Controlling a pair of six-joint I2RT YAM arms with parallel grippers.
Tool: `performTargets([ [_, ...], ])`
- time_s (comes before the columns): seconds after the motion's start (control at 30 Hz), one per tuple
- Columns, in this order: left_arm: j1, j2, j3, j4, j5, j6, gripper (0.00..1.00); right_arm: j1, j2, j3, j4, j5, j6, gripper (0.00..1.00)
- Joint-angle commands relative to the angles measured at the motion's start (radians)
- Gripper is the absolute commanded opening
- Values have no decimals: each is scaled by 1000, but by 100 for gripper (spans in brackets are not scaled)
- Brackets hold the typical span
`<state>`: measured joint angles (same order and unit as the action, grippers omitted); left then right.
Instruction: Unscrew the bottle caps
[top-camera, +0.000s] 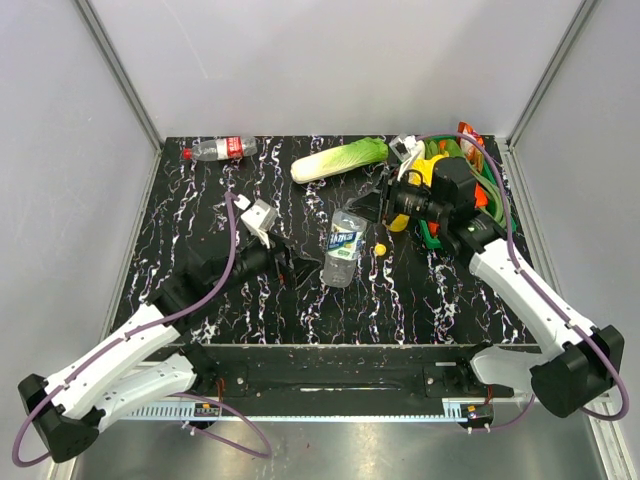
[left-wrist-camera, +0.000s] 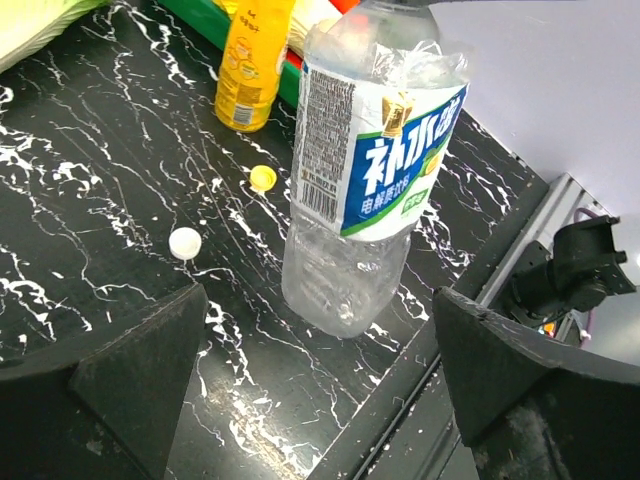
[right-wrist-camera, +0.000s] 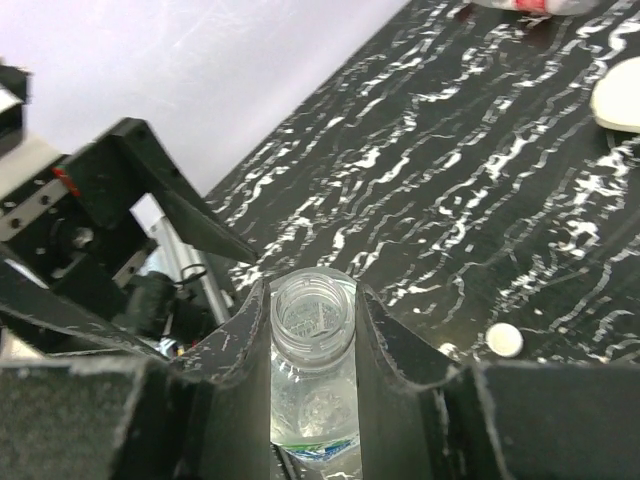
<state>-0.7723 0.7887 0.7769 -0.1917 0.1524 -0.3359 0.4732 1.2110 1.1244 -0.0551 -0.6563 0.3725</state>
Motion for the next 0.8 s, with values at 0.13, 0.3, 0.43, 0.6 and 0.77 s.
performTargets([
  [0.13,-2,10,-7,-6,-77,11,99,10,-74,-55,-35,265,-158,0],
  [0.3,-2,26,-7,11,-76,5,99,56,-93,-93,12,434,-217,0],
  [0.43,-2,44,-7,17,-76,5,99,108,-77,-135,96,569,-279,0],
  [0.6,-2,64,-1,8,-88,0,99,140,-48,-198,227,652,-317,0],
  [0.77,-4,83,-1,-2,-102,-3,99,157,-27,-279,385,753,-360,0],
])
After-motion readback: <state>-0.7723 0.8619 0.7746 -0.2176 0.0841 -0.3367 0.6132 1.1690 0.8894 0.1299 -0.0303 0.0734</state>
